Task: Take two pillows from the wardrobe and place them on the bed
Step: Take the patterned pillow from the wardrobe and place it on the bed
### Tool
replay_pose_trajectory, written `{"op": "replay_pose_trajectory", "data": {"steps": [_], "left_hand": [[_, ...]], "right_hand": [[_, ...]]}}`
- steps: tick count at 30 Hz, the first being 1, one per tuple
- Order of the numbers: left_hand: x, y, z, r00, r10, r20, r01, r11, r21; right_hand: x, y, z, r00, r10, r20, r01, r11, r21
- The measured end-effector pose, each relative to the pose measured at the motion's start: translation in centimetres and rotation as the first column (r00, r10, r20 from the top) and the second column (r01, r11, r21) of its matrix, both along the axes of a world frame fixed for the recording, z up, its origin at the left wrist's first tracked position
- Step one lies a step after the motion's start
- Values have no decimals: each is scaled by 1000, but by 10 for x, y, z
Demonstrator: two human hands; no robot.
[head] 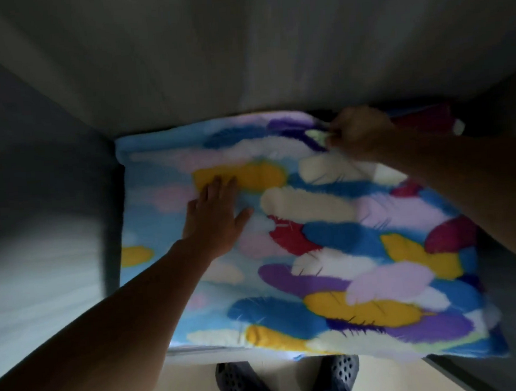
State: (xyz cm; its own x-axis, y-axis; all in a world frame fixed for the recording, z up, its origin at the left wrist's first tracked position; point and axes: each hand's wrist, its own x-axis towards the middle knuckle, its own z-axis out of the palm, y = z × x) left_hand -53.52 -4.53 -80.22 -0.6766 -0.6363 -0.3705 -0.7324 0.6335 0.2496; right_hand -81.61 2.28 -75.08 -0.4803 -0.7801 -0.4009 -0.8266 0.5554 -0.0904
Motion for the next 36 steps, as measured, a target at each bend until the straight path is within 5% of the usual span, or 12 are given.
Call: {"op": "replay_pose_trajectory", "data": {"steps": [4,8,14,22,27,36], "left_hand": [[-17,-15,41,998,-39,-44,37,998,-52],[-37,-29,86,983,-174,-58,168,981,-101],[-41,-20,134,955,-281,91,284,958,-27],[-26,48,136,955,-295,10,293,945,-142],[0,88,147,953,-302,27,301,933,-196],[44,166,179,962,-260,87,273,941,-199]], "right_hand": [[19,20,39,992,95,-85,-112,965,-238],[56,70,77,968,194,-157,-248,800,-547],[90,140,107,947,276,-166,-319,731,-603],[88,179,109,972,174,-157,-229,854,-468],[85,189,103,975,200,-99,-203,979,-12],[149,252,114,988,131,-85,-138,986,-93]]}}
